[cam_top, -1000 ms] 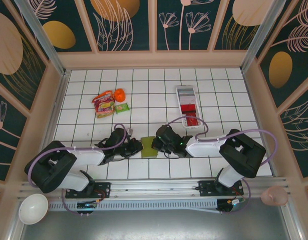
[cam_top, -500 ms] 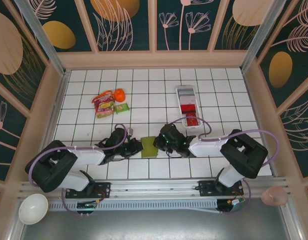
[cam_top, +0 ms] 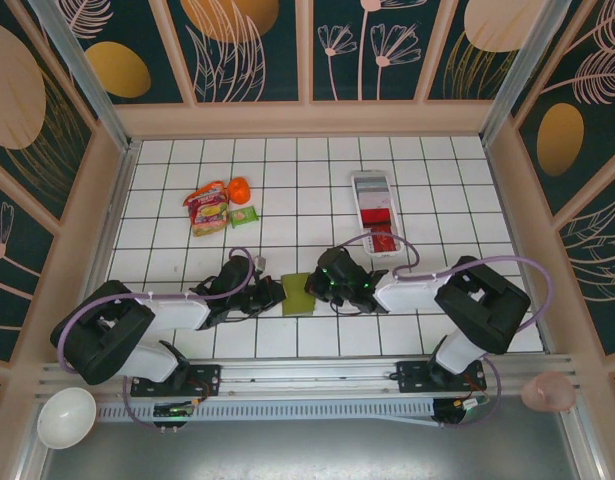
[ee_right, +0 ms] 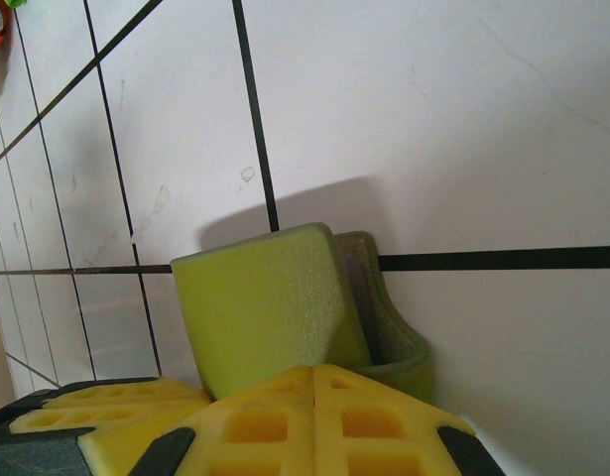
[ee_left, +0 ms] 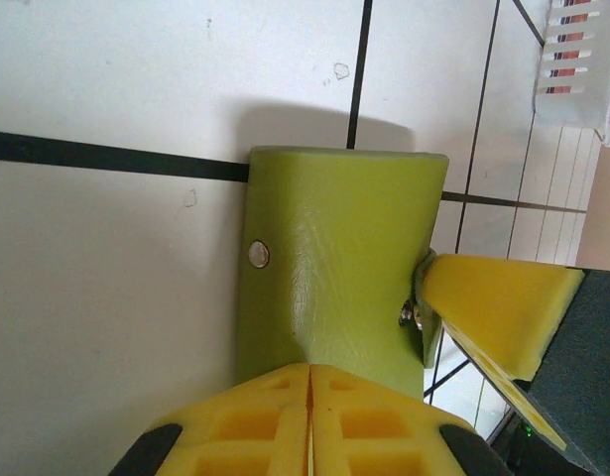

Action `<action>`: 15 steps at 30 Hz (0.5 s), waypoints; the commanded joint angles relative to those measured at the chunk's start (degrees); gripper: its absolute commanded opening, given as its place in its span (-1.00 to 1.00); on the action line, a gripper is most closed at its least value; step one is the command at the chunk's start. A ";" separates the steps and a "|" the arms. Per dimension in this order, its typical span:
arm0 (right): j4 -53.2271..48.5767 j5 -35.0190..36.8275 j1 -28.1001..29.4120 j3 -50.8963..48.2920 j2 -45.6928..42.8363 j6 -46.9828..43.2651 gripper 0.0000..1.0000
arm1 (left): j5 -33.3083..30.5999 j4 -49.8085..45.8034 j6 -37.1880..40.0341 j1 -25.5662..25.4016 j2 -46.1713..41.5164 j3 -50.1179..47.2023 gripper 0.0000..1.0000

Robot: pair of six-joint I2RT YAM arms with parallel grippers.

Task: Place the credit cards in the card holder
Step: Close the button on the card holder.

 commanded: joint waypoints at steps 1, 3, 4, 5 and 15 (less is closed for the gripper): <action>-0.46 0.54 0.38 1.23 2.67 -0.52 -1.00 | 0.44 -0.88 0.74 -0.07 0.70 0.11 -0.79; -1.58 1.20 0.97 1.84 3.06 -0.72 -1.00 | 0.49 -0.89 0.69 -0.11 0.70 0.06 -0.80; -1.80 1.39 1.29 1.82 3.08 -0.73 -1.00 | 0.44 -0.91 0.67 -0.06 0.74 0.02 -0.80; -1.79 1.42 1.54 1.73 2.98 -0.47 -1.00 | 0.48 -0.89 0.64 -0.11 0.82 0.03 -0.80; -2.23 3.20 4.54 0.15 3.86 1.79 -1.00 | 0.41 -0.81 0.53 -0.04 1.10 0.02 -0.80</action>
